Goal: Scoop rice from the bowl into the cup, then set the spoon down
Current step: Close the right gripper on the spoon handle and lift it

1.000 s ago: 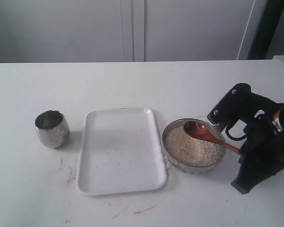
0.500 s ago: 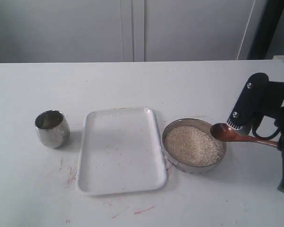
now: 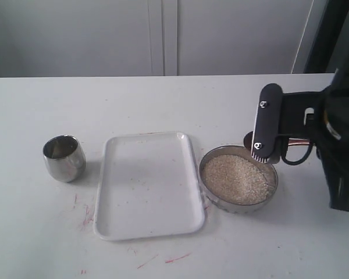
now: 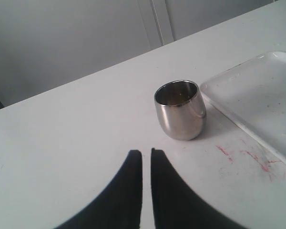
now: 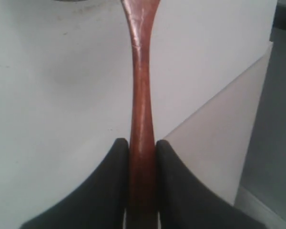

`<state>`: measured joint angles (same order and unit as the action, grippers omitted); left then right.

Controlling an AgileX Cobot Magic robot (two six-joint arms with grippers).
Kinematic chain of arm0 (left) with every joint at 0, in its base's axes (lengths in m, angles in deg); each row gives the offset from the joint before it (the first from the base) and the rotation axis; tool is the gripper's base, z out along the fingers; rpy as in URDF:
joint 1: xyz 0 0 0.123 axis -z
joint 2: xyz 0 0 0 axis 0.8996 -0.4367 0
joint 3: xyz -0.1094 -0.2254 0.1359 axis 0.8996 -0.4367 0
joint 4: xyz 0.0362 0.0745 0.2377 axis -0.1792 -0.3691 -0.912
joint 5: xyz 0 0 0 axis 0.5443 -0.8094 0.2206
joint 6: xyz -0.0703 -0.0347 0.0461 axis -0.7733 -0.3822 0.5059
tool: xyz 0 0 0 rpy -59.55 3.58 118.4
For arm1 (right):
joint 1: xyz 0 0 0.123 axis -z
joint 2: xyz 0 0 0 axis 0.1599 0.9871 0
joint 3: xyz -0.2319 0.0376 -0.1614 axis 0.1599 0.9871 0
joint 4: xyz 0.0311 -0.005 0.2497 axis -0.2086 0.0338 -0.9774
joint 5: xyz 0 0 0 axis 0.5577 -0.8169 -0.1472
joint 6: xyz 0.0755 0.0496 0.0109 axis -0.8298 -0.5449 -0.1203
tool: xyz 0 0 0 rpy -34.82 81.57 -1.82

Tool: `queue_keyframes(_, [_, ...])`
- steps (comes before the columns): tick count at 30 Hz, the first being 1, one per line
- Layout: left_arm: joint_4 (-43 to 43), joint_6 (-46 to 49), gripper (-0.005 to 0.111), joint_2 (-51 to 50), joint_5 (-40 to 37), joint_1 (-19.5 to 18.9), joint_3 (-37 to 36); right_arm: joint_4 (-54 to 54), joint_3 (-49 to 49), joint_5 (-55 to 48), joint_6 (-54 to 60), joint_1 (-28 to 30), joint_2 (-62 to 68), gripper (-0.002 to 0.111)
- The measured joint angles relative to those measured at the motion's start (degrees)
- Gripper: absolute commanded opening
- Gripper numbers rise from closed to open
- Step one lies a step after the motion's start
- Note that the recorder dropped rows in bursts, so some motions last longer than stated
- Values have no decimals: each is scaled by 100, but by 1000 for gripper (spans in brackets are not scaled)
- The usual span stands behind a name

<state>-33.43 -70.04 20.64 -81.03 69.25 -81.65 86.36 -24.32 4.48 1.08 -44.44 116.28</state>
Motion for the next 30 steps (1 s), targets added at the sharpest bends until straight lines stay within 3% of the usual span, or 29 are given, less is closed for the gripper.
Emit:
queue_keyframes(9, [0, 0, 14, 0, 0, 0, 0, 1051, 0, 0, -382, -147, 782, 1])
queue_keyframes(30, [0, 0, 14, 0, 0, 0, 0, 1039, 0, 8, -431, -176, 1650, 1])
